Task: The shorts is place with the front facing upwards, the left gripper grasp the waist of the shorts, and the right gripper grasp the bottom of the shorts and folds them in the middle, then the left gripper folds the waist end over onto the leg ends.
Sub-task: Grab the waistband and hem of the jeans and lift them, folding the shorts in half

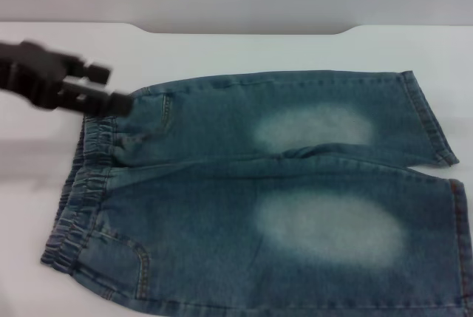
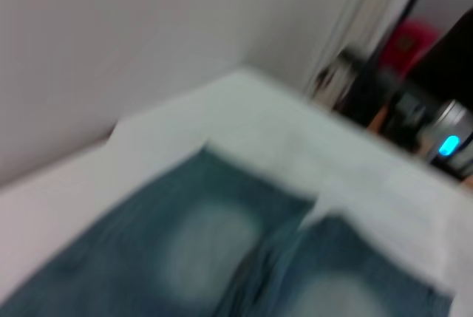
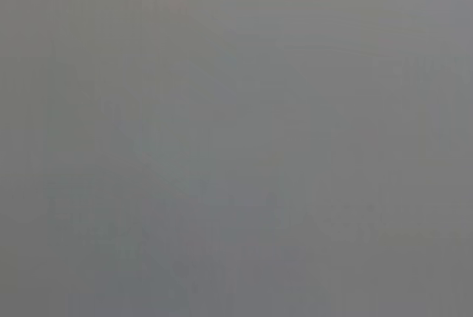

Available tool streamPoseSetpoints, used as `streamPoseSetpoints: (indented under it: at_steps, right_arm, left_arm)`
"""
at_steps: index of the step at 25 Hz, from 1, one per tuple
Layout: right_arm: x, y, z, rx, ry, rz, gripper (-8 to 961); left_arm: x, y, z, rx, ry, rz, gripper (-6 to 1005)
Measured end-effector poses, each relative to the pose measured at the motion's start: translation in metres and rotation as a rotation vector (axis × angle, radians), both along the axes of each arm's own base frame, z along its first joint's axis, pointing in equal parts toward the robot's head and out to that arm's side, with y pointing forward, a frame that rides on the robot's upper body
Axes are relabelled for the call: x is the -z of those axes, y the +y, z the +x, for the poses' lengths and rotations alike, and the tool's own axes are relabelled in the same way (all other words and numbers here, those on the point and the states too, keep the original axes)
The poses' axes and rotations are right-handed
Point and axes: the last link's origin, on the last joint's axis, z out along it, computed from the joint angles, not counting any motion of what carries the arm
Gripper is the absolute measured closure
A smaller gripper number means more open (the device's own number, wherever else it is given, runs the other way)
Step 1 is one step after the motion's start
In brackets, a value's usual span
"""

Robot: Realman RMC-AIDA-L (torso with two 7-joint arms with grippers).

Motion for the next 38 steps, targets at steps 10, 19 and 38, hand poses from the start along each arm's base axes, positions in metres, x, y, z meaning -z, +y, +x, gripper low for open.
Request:
streamPoseSetpoints:
  at_steps: [10,19,38]
  right_arm:
    - [0.002,0.000,0.005,0.035,0.001,-0.011,622]
    - [-0.001,0.002,0.005,0.035,-0.006,-0.010,623]
    - [-0.002,0.003,0.008,0.052,-0.010,-0.013,624]
  left_arm:
    - [0.015,-0.021,-0.047,-0.207,0.177,0.001,174]
    - [0.015,-0.029,-0.066,-0.290,0.228,0.013,176]
    - [0.033,-0.047,-0.106,-0.448,0.295,-0.022,179]
